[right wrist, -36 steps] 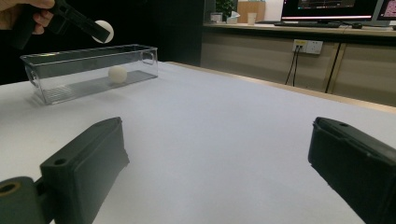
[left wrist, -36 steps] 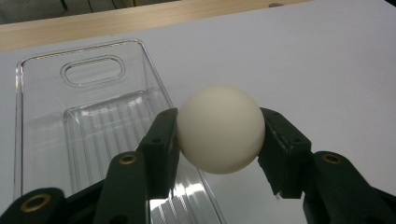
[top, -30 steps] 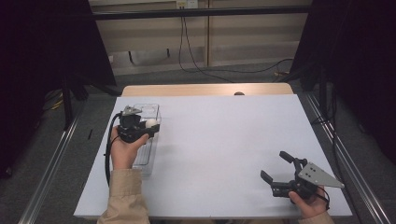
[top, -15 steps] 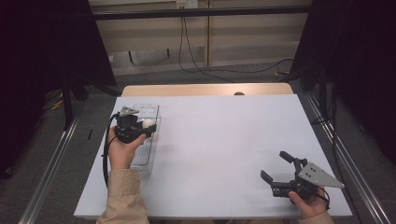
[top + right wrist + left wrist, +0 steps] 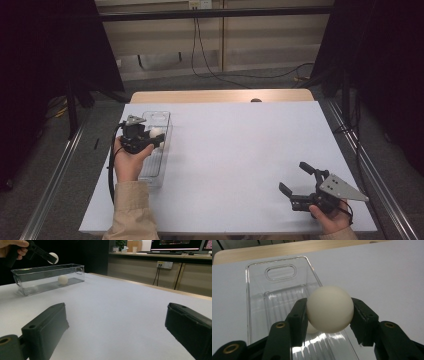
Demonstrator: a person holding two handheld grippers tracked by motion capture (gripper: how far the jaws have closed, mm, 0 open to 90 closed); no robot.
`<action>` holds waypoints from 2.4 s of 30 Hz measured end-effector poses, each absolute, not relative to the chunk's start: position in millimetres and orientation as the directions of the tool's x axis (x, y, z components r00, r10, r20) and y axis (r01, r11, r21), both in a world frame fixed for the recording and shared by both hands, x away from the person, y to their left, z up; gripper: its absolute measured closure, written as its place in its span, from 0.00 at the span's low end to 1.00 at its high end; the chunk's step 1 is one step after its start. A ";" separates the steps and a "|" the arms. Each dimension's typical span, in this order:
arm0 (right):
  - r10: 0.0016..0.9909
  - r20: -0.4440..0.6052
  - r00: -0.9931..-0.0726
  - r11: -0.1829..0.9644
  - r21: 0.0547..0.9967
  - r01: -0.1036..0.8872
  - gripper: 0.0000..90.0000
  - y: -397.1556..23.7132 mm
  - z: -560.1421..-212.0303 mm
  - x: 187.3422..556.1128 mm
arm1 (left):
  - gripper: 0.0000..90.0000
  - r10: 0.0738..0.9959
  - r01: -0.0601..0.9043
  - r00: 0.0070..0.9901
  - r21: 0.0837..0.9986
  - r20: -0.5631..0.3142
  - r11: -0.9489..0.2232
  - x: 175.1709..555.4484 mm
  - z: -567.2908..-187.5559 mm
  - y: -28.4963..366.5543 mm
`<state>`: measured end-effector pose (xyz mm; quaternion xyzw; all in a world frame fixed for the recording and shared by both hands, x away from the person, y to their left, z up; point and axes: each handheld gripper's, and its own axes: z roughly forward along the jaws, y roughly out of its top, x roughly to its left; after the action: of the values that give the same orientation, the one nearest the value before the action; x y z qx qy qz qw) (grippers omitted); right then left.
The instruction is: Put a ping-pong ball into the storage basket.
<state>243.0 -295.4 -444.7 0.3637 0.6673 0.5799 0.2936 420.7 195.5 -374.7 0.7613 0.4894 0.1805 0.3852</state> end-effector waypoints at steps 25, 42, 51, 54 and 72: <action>0.826 0.032 -0.563 0.060 0.988 0.144 0.04 -294.9 -444.5 243.1 | 0.57 0.900 0.620 0.427 0.753 -0.092 -0.218 421.7 -381.4 205.1; 0.826 0.033 -0.563 0.060 0.988 0.145 0.04 -294.7 -444.4 243.2 | 0.57 0.905 0.638 0.415 0.738 -0.090 -0.219 422.3 -386.5 209.7; 0.826 0.035 -0.563 0.058 0.988 0.145 0.04 -294.4 -444.4 243.3 | 0.57 0.911 0.646 0.404 0.730 -0.080 -0.223 422.4 -388.7 208.6; 0.826 0.033 -0.563 0.060 0.988 0.146 0.04 -294.6 -444.4 243.3 | 0.57 0.914 0.650 0.399 0.726 -0.076 -0.224 422.6 -389.3 208.5; 0.824 0.033 -0.566 0.061 0.987 0.147 0.04 -293.3 -444.2 243.7 | 0.56 0.924 0.661 0.378 0.717 -0.062 -0.222 422.1 -390.7 211.5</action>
<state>243.7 -293.3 -444.2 0.3634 0.6675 0.5808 0.2915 422.1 211.5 -390.7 0.7575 0.5229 0.1934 0.3397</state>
